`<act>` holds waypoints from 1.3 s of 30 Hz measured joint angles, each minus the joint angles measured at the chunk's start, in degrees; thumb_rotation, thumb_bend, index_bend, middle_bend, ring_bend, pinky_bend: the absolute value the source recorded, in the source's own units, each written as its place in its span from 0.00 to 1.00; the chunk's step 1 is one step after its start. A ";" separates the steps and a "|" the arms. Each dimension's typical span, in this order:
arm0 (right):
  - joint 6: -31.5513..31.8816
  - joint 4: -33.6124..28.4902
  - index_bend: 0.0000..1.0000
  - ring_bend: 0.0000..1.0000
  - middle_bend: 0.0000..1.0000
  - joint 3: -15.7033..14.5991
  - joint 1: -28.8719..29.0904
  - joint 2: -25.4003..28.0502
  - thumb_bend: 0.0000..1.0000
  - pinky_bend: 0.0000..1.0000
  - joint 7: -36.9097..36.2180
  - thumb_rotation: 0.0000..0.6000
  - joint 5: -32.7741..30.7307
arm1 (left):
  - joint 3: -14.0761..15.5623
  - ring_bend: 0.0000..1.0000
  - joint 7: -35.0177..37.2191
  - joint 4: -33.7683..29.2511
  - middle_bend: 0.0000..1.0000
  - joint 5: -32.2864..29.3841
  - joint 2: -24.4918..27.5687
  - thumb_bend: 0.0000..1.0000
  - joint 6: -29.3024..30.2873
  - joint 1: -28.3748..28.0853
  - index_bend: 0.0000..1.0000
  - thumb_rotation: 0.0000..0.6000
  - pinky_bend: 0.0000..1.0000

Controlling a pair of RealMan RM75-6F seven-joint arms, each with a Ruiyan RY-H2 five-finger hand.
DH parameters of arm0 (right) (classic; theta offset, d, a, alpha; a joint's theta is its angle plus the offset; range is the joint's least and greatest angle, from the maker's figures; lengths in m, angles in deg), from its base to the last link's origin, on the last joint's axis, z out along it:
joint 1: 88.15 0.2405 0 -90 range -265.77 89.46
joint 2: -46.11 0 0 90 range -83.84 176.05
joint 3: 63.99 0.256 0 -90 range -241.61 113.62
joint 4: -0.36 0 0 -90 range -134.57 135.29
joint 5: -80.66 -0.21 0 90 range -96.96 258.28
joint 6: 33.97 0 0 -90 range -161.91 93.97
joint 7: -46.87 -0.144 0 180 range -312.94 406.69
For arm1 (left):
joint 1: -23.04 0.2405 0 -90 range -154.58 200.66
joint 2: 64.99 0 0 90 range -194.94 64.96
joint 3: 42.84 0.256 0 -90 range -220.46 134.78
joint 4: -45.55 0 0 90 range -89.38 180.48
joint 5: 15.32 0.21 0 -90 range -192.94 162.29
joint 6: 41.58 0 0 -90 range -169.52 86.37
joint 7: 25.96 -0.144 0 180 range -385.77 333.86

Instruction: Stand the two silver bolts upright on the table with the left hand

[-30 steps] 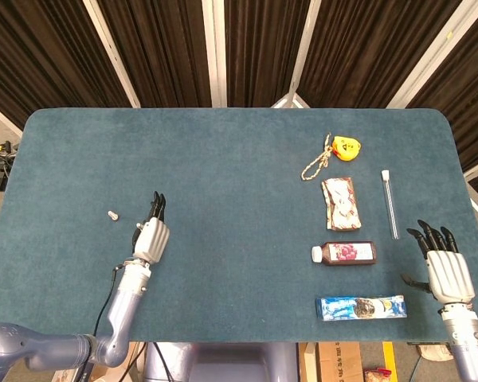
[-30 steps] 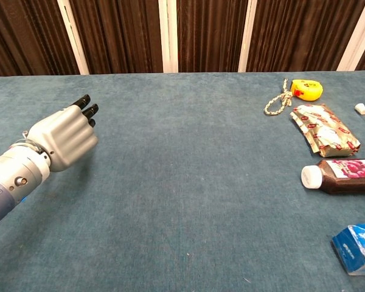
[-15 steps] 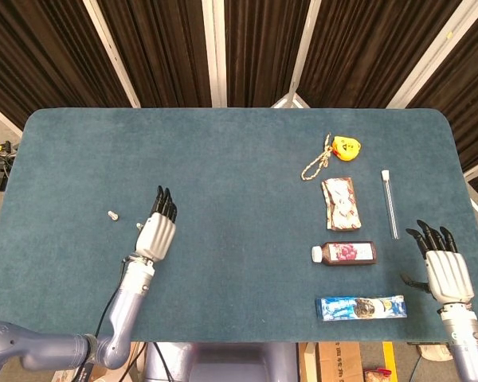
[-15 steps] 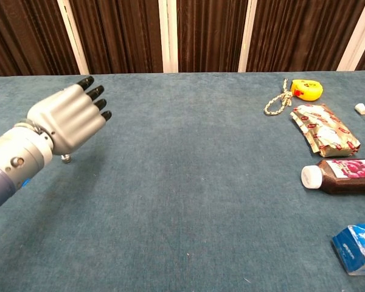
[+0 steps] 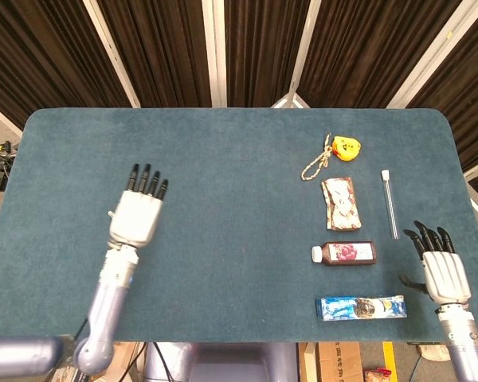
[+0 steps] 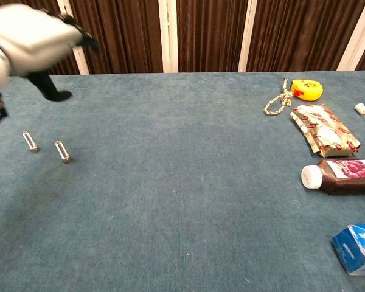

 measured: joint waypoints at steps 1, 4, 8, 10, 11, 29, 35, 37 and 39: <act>0.12 -0.08 0.18 0.12 0.09 -0.03 -0.01 -0.01 0.17 0.00 0.17 1.00 0.11 | -0.42 0.00 1.89 -1.69 0.10 -0.32 1.70 0.43 0.37 0.90 0.19 1.00 0.00; 0.44 -0.28 0.18 0.12 0.09 -0.08 -0.06 -0.03 0.17 0.00 0.63 1.00 0.32 | -1.08 0.00 8.38 -6.31 0.10 -0.68 7.22 0.43 1.39 4.33 0.20 1.00 0.00; 0.70 -0.59 0.18 0.12 0.09 -0.13 -0.13 -0.03 0.17 0.00 1.30 1.00 0.44 | 0.41 0.00 18.40 -9.48 0.09 2.19 13.86 0.43 2.51 9.91 0.20 1.00 0.00; 0.81 -0.65 0.18 0.12 0.09 -0.15 -0.15 -0.03 0.17 0.00 1.91 1.00 0.47 | 1.87 0.00 23.33 -9.72 0.09 4.45 16.35 0.43 3.13 12.67 0.20 1.00 0.00; 0.91 -0.67 0.18 0.12 0.09 -0.16 -0.17 -0.04 0.17 0.00 2.22 1.00 0.51 | 3.04 0.00 26.78 -9.61 0.09 6.02 17.92 0.43 3.56 14.58 0.20 1.00 0.00; 4.70 -2.07 0.18 0.12 0.09 -0.11 -0.89 2.52 0.17 0.00 3.89 1.00 3.04 | 15.58 0.00 59.93 4.29 0.06 20.85 23.82 0.43 7.22 33.11 0.16 1.00 0.00; 6.83 -3.82 0.18 0.12 0.09 0.04 -1.50 3.60 0.17 0.00 3.83 1.00 4.06 | 14.79 0.00 62.47 4.85 0.06 21.59 24.22 0.43 7.65 34.18 0.16 1.00 0.00; 7.23 -4.43 0.18 0.12 0.09 0.02 -1.68 3.98 0.17 0.00 3.85 1.00 4.38 | 14.62 0.00 62.87 4.96 0.06 21.80 24.37 0.43 7.63 34.49 0.16 1.00 0.00; 7.52 -4.90 0.18 0.12 0.09 0.04 -1.79 4.24 0.17 0.00 3.78 1.00 4.55 | 14.49 0.00 63.09 5.01 0.06 22.11 24.40 0.43 7.62 34.63 0.16 1.00 0.00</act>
